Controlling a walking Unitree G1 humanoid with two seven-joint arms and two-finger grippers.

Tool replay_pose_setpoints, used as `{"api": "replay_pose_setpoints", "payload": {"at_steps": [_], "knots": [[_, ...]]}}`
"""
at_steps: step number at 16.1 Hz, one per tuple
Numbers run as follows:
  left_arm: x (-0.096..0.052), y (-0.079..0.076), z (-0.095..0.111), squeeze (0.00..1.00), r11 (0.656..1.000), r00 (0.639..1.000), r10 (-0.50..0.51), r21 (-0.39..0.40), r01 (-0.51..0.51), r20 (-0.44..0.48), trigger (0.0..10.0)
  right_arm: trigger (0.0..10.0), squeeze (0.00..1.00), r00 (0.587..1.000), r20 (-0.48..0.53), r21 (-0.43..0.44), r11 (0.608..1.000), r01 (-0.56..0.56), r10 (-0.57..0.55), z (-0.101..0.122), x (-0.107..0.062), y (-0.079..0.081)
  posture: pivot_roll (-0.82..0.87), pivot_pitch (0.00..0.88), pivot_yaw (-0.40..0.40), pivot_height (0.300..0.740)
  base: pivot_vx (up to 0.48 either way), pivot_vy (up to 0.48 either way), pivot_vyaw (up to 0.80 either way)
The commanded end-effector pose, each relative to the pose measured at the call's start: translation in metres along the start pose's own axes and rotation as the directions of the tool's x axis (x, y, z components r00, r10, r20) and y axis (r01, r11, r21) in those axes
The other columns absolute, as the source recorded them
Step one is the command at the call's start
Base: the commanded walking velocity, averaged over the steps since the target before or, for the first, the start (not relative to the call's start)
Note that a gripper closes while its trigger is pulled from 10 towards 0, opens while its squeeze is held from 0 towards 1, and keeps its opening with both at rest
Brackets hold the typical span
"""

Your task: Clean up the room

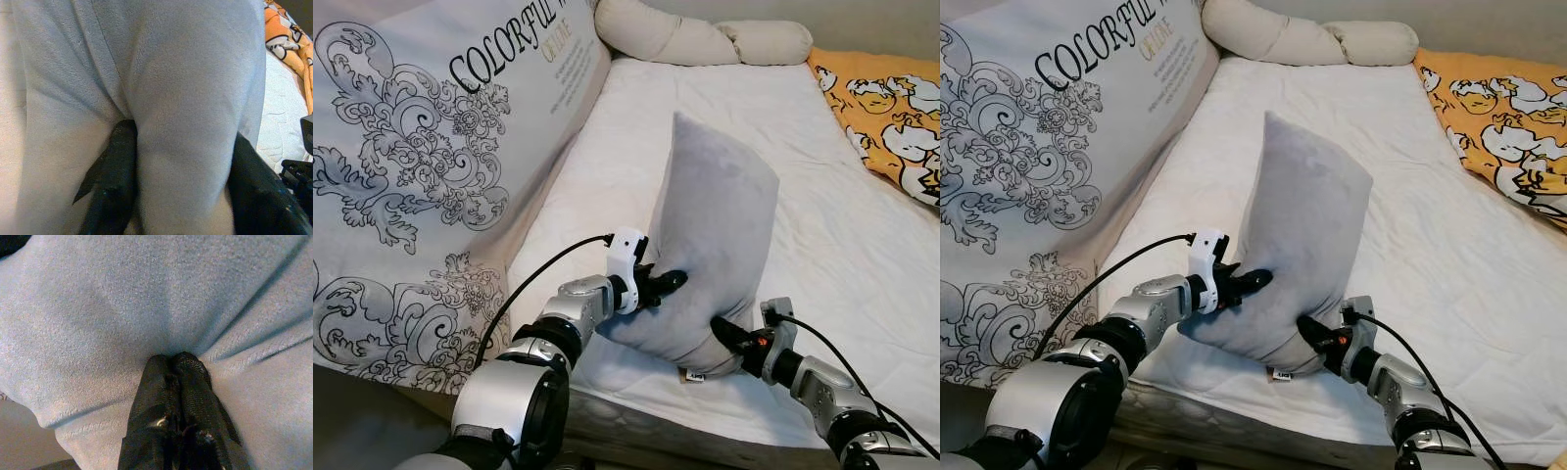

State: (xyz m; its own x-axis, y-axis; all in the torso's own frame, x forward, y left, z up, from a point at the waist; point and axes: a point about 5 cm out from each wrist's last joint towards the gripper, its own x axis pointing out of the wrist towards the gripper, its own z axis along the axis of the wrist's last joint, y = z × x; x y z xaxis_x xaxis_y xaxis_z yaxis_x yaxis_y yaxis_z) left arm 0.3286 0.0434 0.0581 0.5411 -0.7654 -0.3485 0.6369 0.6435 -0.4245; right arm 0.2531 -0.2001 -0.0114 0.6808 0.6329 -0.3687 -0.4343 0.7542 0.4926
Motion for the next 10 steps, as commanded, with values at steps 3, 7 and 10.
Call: {"api": "replay_pose_setpoints", "payload": {"at_steps": [3,7,10], "knots": [[0.0023,-0.0057,-0.0176,0.0,0.999,0.997,-0.027,-0.025,0.025,-0.072,0.0,10.0,0.0,0.998,-0.059,0.008,1.0,0.012,-0.012,-0.0099,-0.0025,-0.001,-0.14,0.0,0.055,0.74,0.0,0.0,0.0],[0.0035,-0.0079,-0.0179,0.0,0.999,0.996,-0.043,-0.009,0.042,-0.082,0.0,10.0,0.0,0.999,-0.03,-0.022,1.0,0.017,-0.017,-0.006,-0.0019,-0.0011,-0.14,0.0,0.057,0.74,0.0,0.0,0.0],[0.0056,-0.01,-0.0126,0.0,0.999,0.997,-0.047,0.003,0.047,-0.067,0.0,10.0,0.0,1.0,0.007,-0.045,0.999,0.019,-0.019,-0.0026,-0.0017,-0.001,-0.14,0.0,0.056,0.74,0.0,0.0,0.0]]}}
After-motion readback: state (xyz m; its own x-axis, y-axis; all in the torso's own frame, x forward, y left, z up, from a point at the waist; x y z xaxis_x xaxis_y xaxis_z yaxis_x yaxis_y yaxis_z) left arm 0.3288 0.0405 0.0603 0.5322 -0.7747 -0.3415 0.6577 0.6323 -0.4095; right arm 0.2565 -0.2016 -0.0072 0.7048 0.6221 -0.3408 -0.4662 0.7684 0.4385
